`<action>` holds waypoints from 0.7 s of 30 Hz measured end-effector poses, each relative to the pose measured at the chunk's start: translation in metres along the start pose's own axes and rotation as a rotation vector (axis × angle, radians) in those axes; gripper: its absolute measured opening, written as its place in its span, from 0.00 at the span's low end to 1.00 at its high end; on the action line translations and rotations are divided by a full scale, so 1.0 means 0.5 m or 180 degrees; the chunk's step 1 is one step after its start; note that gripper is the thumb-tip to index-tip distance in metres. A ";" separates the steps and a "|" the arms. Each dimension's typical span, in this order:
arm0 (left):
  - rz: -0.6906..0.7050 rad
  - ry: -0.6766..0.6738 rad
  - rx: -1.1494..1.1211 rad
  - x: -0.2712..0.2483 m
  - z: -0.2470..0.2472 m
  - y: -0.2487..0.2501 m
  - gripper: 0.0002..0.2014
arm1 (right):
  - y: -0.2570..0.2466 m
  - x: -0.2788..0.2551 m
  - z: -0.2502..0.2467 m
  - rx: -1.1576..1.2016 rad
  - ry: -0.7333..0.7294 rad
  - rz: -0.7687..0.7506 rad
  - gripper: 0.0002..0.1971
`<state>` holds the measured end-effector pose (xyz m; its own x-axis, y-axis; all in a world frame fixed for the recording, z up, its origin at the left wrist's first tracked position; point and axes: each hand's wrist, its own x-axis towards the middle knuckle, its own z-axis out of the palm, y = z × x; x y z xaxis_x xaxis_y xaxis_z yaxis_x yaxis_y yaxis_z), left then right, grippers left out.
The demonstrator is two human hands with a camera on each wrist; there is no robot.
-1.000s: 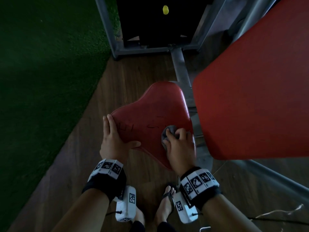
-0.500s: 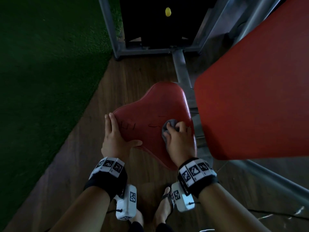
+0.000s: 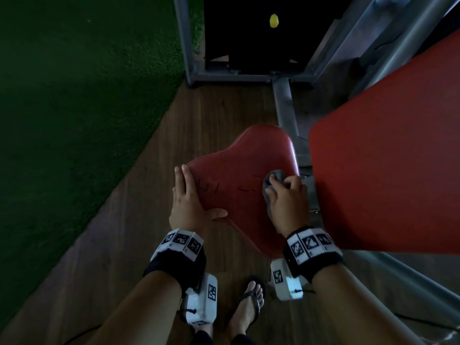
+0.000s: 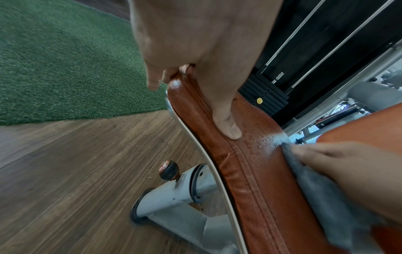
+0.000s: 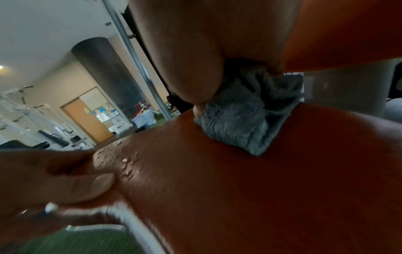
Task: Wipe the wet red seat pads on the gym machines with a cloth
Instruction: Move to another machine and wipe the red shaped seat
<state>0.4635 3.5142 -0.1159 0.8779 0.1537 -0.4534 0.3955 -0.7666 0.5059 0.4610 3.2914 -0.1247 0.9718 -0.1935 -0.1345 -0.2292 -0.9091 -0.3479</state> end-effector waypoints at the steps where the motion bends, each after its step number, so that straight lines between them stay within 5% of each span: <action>1: 0.0002 0.0002 -0.0023 0.001 0.001 -0.001 0.74 | -0.008 0.015 0.002 -0.0021 -0.0017 0.0096 0.19; 4: 0.0041 0.0068 -0.0071 0.001 0.005 -0.006 0.74 | -0.022 0.033 0.005 -0.0175 -0.0080 0.0111 0.19; 11: 0.0048 0.0013 -0.0148 0.000 0.004 -0.003 0.73 | 0.041 -0.001 -0.010 -0.0231 -0.0181 -0.1468 0.21; 17: 0.0048 0.0047 -0.0172 -0.002 0.007 -0.006 0.73 | 0.049 0.042 -0.009 -0.0177 -0.0190 -0.0704 0.18; 21: 0.0041 0.0024 -0.0204 -0.001 0.005 -0.007 0.73 | 0.007 0.037 0.009 -0.0099 -0.0107 -0.0997 0.23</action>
<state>0.4609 3.5150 -0.1192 0.8850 0.1490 -0.4411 0.4004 -0.7271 0.5577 0.4778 3.2861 -0.1327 0.9924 0.1094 -0.0562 0.0831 -0.9335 -0.3489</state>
